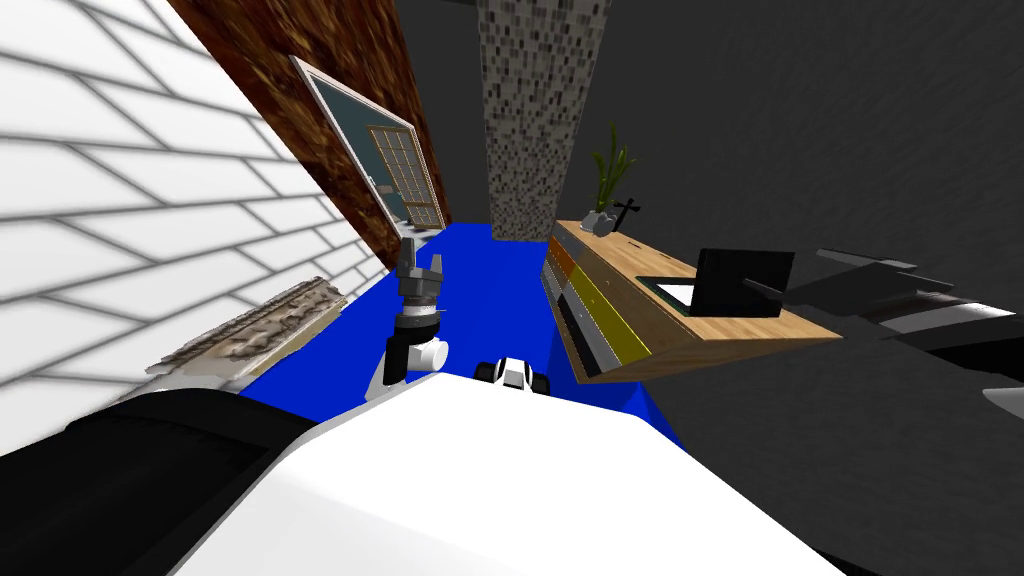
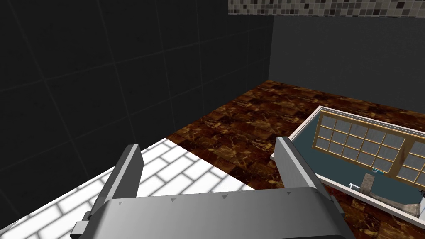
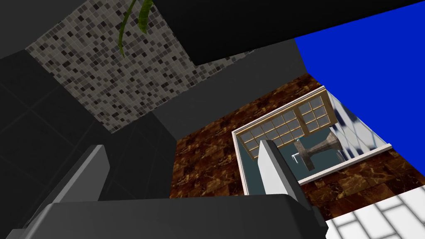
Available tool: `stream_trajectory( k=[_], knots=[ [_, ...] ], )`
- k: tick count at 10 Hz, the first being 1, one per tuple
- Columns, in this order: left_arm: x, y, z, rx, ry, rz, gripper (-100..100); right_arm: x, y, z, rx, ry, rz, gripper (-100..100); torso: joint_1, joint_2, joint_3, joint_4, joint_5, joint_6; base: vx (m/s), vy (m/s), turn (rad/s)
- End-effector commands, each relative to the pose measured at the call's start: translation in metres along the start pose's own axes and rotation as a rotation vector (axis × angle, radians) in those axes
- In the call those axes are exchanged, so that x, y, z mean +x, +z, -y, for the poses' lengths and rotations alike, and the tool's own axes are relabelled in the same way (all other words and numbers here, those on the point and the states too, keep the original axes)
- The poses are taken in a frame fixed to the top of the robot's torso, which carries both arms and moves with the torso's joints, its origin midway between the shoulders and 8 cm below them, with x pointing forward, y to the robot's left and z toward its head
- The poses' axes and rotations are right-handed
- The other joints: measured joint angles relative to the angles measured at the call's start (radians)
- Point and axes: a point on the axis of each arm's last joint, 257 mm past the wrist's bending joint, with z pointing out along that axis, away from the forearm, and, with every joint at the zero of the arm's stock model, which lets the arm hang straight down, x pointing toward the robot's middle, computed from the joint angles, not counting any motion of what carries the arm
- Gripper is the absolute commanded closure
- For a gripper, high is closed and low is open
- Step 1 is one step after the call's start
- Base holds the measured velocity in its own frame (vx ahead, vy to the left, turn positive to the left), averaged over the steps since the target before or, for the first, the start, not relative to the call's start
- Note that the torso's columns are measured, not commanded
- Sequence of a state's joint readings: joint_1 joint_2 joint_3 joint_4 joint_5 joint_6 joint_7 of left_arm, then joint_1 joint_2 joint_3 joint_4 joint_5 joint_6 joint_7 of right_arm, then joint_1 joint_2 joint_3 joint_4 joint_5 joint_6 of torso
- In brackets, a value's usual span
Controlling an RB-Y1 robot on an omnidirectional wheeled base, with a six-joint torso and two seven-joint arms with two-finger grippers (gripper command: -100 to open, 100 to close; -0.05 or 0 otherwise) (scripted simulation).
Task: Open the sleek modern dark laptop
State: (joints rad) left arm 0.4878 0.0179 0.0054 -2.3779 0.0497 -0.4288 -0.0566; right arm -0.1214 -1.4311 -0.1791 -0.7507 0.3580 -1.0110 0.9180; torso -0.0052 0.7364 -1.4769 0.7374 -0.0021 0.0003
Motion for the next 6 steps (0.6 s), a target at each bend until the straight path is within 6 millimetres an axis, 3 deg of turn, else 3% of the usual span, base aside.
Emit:
stream_trajectory(
  k=[1,3,4,5,6],
  knots=[
    [0.0,0.0,0.0,0.0,0.0,0.0,0,0.015,-0.001,-0.019,0.006,0.063,-0.033,100,0.003,0.0,0.0,0.0,0.001,-0.001,0.06,-0.087,-0.112],
    [0.0,0.0,0.0,0.0,0.0,0.0,0,-0.007,0.009,-0.03,-0.033,0.044,0.017,100,0.002,-0.002,-0.001,-0.001,0.001,-0.001,0.064,-0.089,-0.032],
    [0.0,0.0,0.0,0.0,0.0,0.0,0,0.013,0.0,-0.044,-0.013,0.102,-0.033,100,0.006,0.001,0.0,0.0,0.002,-0.001,0.073,-0.127,-0.094],
    [0.0,0.0,0.0,0.0,0.0,0.0,0,0.01,0.0,-0.041,-0.006,0.105,-0.028,100,0.004,0.001,0.001,0.001,0.002,0.001,0.073,-0.107,-0.07],
    [0.0,0.0,0.0,0.0,0.0,0.0,0,0.003,0.001,-0.052,-0.036,0.097,-0.017,100,0.005,0.002,0.001,0.001,0.002,0.0,0.03,-0.036,0.002]
  ],
)
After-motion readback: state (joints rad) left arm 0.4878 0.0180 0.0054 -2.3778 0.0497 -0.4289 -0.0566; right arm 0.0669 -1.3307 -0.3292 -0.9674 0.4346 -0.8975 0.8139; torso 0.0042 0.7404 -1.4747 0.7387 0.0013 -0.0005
